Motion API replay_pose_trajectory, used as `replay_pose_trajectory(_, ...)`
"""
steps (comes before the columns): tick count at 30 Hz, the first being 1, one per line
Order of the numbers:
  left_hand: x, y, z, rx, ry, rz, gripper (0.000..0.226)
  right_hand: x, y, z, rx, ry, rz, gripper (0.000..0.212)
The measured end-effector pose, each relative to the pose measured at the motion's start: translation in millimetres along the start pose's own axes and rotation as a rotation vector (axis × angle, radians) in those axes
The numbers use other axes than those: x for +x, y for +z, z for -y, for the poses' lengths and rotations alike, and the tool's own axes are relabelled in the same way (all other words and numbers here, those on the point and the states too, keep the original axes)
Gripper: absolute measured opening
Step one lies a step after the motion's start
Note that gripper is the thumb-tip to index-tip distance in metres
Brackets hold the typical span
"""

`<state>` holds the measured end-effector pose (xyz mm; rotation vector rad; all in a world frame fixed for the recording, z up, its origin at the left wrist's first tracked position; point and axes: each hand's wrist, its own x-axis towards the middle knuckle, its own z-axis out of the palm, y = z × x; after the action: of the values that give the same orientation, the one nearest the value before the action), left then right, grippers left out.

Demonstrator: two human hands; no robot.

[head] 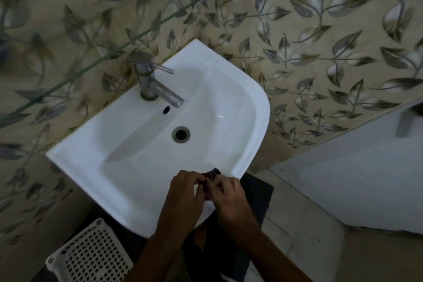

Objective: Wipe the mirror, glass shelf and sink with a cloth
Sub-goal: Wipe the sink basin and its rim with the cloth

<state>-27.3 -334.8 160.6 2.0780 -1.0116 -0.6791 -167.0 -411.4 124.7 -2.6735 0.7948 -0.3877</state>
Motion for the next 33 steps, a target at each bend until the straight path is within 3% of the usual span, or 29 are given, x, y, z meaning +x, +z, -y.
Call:
replay_pose_trajectory(6,42,-3,-20,0.043,0.113,0.012,0.026,75,-31,-87,-0.178,0.195,-0.056,0.062)
replay_pose_trajectory(13,75,2,-46,-0.013,0.130,0.023,0.027,182,-63,-200,-0.307,0.238,-0.090,0.048)
replay_pose_trajectory(16,84,2,-44,-0.013,0.096,0.017,0.032,199,-62,-200,-0.301,0.282,-0.141,0.050)
replay_pose_trajectory(20,96,-8,-33,-0.062,0.000,0.005,0.039,191,-64,-190,-0.277,0.203,-0.013,0.054)
replay_pose_trajectory(26,116,-24,-14,-0.003,-0.042,-0.045,0.034,251,-58,-207,-0.366,0.107,-0.139,0.074)
replay_pose_trajectory(33,132,-34,-9,-0.015,-0.048,-0.153,0.030,346,-28,-188,-0.346,-0.024,-0.230,0.044)
